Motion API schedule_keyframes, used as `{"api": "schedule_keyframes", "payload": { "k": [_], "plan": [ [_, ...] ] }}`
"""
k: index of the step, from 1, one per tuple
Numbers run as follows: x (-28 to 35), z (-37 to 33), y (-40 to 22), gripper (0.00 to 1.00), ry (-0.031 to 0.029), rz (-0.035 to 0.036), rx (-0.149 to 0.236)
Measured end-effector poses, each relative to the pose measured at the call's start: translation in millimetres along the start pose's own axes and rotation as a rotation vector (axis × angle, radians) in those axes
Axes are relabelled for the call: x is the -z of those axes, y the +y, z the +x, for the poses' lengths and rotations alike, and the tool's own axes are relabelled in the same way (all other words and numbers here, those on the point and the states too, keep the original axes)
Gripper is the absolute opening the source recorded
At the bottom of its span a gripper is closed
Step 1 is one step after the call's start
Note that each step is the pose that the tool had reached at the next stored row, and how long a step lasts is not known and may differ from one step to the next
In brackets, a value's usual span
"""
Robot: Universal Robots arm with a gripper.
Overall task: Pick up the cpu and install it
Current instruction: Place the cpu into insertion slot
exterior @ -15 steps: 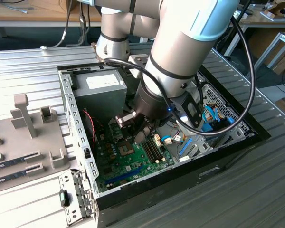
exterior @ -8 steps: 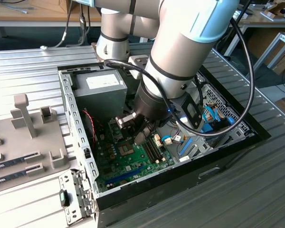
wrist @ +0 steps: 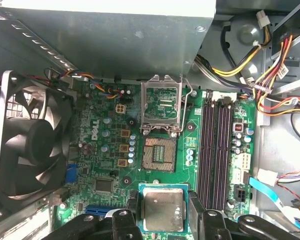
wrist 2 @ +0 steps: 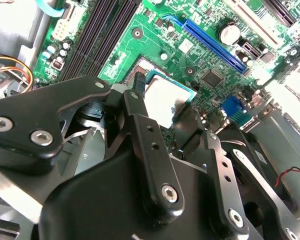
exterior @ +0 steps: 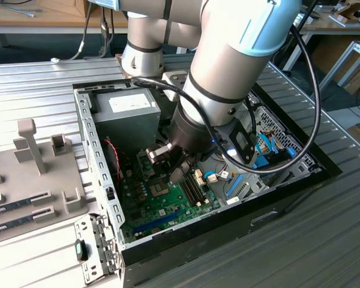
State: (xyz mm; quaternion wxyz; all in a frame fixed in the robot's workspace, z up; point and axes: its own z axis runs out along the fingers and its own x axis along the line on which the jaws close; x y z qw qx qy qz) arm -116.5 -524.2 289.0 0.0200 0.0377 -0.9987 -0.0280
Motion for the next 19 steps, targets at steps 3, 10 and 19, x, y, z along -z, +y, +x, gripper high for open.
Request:
{"api": "schedule_keyframes", "payload": {
  "k": [3, 10, 19],
  "plan": [
    [-0.5, 0.0, -0.2, 0.47, 0.0000, 0.0000, 0.000],
    [-2.0, 0.0, -0.6, 0.47, 0.0000, 0.0000, 0.000],
    [-4.0, -0.1, -1.0, 0.47, 0.0000, 0.0000, 0.000]
  ]
}}
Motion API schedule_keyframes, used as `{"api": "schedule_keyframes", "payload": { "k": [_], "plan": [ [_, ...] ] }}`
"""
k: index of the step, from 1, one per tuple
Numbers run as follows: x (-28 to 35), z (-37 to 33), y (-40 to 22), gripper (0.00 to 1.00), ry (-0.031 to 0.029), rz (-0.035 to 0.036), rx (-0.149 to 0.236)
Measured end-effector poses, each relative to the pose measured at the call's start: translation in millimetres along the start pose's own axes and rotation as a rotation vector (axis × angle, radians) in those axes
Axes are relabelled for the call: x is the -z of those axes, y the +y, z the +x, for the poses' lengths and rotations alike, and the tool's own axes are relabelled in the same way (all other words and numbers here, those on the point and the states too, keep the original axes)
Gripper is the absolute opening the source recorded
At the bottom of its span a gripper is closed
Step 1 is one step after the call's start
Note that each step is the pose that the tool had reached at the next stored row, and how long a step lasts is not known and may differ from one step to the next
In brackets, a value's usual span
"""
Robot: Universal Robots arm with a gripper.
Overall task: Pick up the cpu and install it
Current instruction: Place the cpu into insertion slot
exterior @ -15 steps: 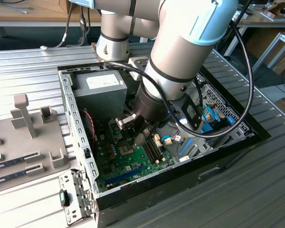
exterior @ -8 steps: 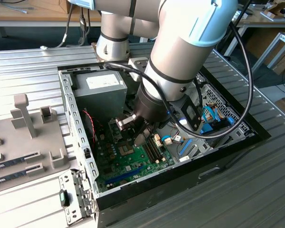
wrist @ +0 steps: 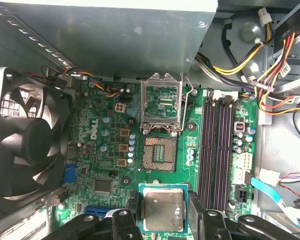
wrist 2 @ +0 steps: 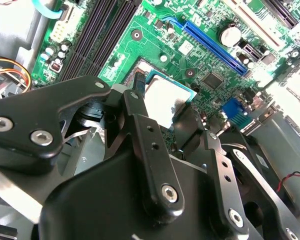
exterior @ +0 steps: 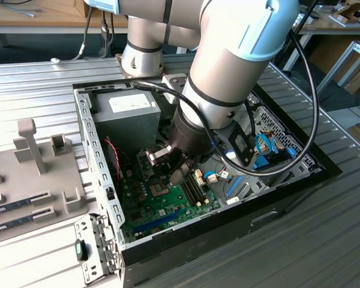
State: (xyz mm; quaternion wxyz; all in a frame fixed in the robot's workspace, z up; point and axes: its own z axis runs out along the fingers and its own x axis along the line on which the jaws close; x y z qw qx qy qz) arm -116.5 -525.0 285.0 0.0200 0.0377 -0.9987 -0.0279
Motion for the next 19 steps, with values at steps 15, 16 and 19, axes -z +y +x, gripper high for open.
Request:
{"api": "schedule_keyframes", "payload": {
  "k": [15, 16, 19],
  "plan": [
    [-4.0, 5.1, 0.1, 0.47, 0.0001, 0.0005, 0.000],
    [-6.0, 5.2, 0.0, 0.47, 0.0001, 0.0010, 0.000],
    [-10.0, 5.2, 0.1, 0.47, -0.0001, 0.0010, -0.002]
  ]
}}
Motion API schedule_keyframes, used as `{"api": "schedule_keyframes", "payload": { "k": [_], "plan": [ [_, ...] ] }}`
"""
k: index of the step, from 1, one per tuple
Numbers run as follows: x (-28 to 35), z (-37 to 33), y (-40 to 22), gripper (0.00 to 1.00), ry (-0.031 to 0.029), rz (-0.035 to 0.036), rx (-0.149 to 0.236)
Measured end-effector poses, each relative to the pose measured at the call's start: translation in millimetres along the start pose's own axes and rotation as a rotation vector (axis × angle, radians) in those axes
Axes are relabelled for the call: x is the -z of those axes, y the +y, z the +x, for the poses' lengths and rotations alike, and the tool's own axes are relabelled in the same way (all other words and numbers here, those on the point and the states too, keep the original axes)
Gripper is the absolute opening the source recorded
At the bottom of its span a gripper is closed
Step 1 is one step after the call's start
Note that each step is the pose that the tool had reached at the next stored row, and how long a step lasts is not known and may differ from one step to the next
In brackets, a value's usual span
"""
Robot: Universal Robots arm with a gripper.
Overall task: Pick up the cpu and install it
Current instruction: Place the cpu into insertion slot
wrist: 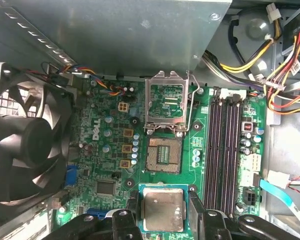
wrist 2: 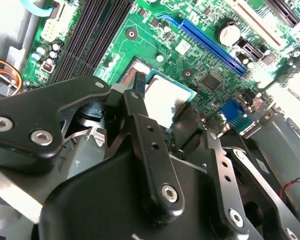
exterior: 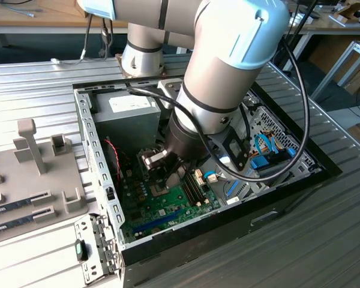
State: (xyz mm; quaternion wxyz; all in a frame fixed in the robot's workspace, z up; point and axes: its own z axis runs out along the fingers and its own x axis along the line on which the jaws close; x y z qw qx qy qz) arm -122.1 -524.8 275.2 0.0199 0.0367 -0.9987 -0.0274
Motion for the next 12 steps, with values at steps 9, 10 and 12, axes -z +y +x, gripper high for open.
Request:
{"api": "schedule_keyframes", "payload": {
  "k": [9, 10, 12],
  "plan": [
    [-10.5, -0.4, 0.2, 0.47, -0.0044, -0.0030, -0.077],
    [-11.9, -0.4, 0.7, 0.47, -0.0047, -0.0032, -0.086],
    [-14.4, -0.6, 1.4, 0.47, -0.0054, -0.0038, -0.095]
  ]
}}
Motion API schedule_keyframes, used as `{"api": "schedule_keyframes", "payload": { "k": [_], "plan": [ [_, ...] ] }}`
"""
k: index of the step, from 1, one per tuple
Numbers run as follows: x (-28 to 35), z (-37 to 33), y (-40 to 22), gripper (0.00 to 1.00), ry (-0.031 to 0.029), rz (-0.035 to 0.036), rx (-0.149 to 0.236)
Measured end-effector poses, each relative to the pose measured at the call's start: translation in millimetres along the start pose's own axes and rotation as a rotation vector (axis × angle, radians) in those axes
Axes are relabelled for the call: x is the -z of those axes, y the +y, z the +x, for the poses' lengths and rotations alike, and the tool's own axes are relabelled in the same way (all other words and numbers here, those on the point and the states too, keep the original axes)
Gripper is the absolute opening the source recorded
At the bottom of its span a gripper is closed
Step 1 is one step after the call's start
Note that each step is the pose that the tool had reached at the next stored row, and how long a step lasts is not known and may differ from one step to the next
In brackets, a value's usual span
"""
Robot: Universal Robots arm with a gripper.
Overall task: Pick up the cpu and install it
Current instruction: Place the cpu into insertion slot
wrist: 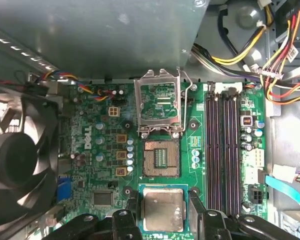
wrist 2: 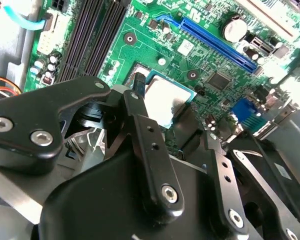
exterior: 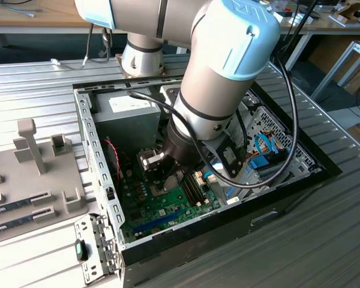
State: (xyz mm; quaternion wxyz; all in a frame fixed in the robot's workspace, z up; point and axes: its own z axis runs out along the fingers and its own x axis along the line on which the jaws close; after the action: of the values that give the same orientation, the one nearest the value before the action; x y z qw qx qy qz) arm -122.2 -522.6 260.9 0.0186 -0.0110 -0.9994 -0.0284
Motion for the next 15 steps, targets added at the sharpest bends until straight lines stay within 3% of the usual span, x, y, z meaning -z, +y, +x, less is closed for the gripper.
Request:
{"api": "schedule_keyframes", "payload": {
  "k": [15],
  "plan": [
    [-21.6, -0.1, 5.9, 0.47, -0.0040, -0.0026, -0.074]
  ]
}}
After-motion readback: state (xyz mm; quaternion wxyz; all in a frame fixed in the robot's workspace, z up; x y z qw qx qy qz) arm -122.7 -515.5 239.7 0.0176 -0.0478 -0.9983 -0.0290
